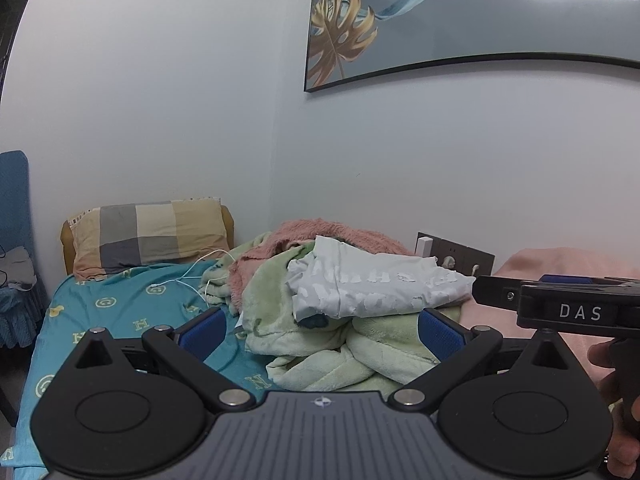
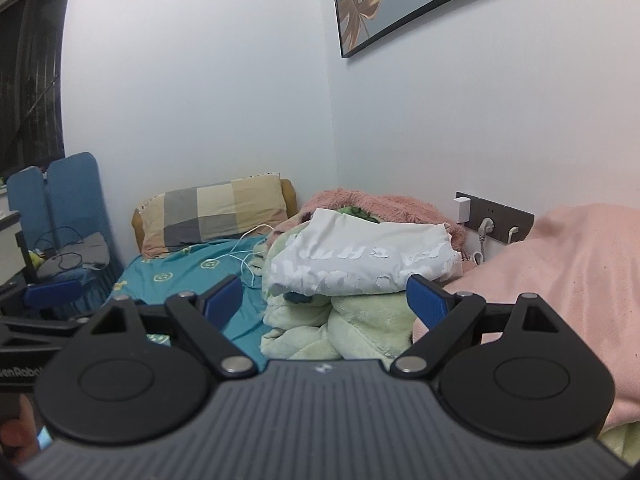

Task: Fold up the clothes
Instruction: 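Open both grippers and withdraw from the shirt on the blankets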

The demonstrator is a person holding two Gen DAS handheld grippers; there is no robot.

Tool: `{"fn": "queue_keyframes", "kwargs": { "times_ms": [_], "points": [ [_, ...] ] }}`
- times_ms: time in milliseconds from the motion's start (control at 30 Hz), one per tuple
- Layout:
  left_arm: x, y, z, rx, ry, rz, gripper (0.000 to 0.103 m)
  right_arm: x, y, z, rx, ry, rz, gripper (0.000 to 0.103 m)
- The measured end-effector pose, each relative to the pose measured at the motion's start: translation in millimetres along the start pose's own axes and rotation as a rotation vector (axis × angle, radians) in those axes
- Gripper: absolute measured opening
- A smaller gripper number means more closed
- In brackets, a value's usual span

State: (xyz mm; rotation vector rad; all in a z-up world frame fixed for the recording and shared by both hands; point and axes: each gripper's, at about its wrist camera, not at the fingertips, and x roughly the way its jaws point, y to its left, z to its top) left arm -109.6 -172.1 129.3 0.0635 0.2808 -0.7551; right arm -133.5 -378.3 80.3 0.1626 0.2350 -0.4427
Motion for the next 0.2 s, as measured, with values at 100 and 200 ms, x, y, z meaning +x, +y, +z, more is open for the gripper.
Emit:
{"fn": "queue_keyframes", "kwargs": {
  "times_ms": [100,200],
  "points": [
    [-1.5,3.7,0.2,-0.007,-0.001,0.002,0.103,-1.7,2.5,0.2,-0.010,-0.006,-0.006,0.090],
    [-3.5,6.1,0.9,-0.012,0.000,0.000,0.103,-4.0,3.6,0.7,-0.010,-0.011,-0.008,0.090]
  ]
}}
